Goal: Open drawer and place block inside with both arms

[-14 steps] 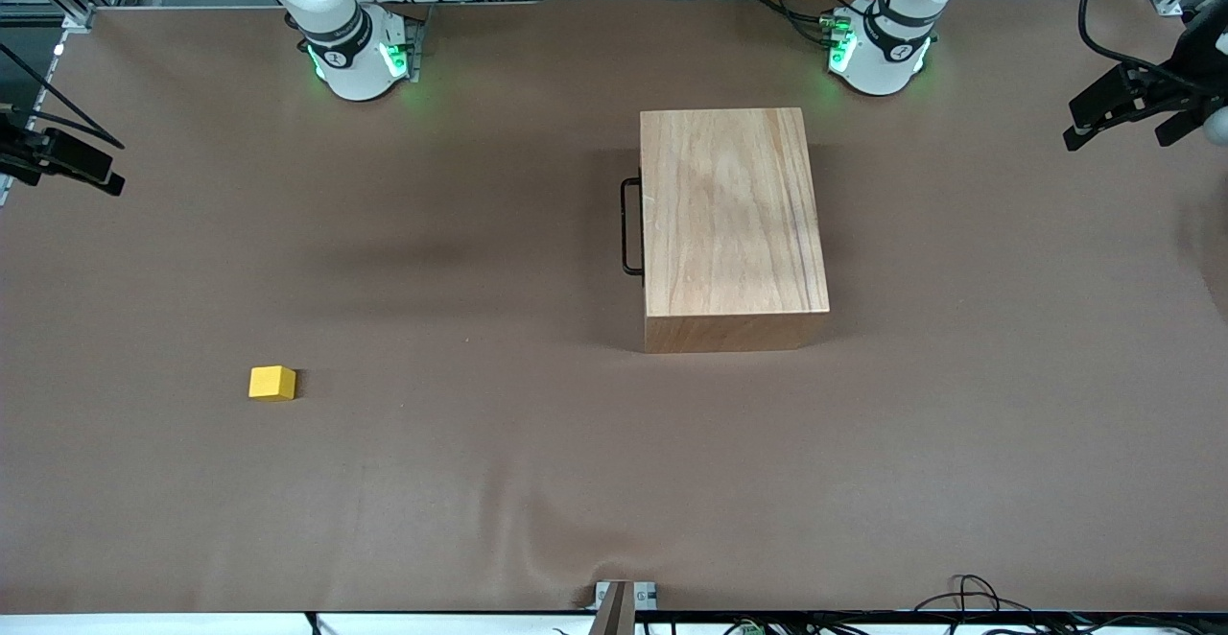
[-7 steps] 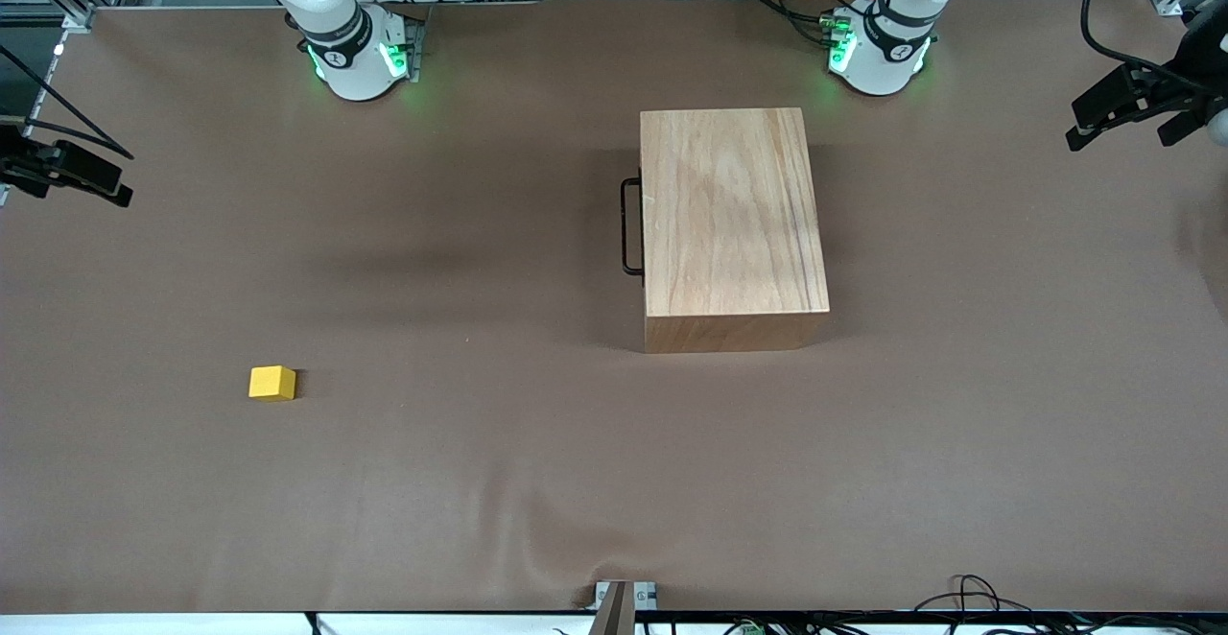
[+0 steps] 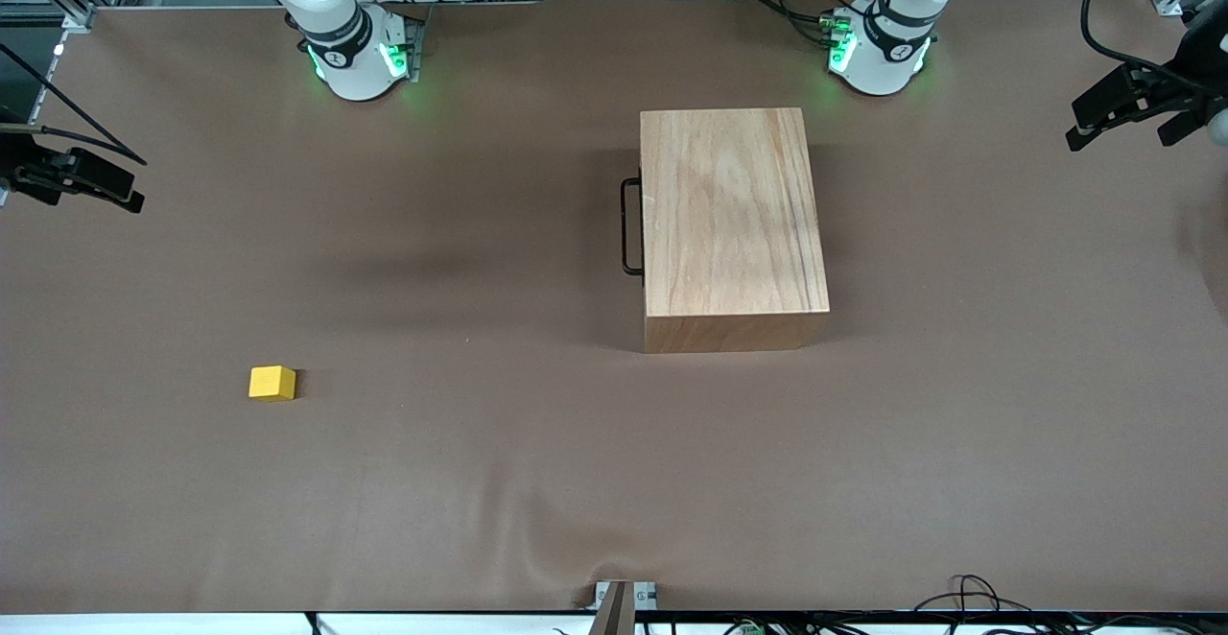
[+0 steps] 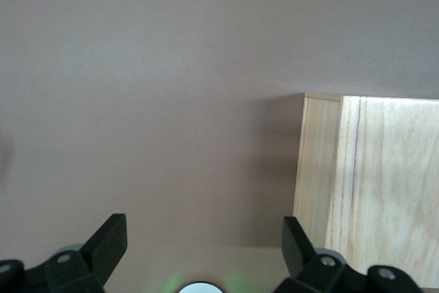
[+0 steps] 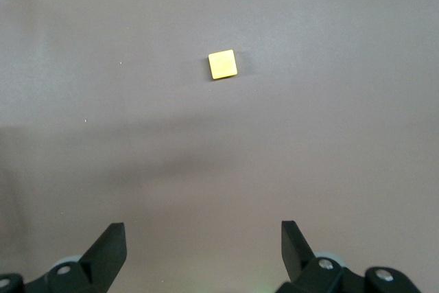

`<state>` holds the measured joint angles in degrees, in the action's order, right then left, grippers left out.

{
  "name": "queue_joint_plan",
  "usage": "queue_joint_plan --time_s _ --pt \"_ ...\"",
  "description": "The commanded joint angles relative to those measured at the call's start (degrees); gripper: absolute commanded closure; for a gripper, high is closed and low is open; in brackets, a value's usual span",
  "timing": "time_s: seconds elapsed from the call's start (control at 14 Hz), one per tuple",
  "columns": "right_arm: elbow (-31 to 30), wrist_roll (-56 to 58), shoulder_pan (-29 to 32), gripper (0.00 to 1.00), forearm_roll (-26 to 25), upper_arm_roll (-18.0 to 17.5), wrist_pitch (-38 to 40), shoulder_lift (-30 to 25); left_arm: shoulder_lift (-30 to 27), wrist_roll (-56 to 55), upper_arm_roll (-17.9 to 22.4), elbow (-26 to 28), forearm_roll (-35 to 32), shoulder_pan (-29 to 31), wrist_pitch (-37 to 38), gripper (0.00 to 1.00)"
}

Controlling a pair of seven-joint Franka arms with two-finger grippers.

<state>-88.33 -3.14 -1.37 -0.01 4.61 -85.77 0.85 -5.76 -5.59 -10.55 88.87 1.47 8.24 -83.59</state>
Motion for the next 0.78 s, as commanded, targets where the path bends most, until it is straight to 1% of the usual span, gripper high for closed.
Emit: queue_joint_plan --time_s 0.0,0.71 --pt "0.97 -0.02 -0.30 0.00 -0.43 0.13 0.08 0.47 0.40 1.01 -0.35 -0.80 -1.12 0.03 0.89 0.00" --pt "0.97 -0.46 -0.38 0.00 -0.34 0.13 0.08 0.56 0.31 1.10 -0.35 -0.89 -1.12 0.20 0.89 0.00"
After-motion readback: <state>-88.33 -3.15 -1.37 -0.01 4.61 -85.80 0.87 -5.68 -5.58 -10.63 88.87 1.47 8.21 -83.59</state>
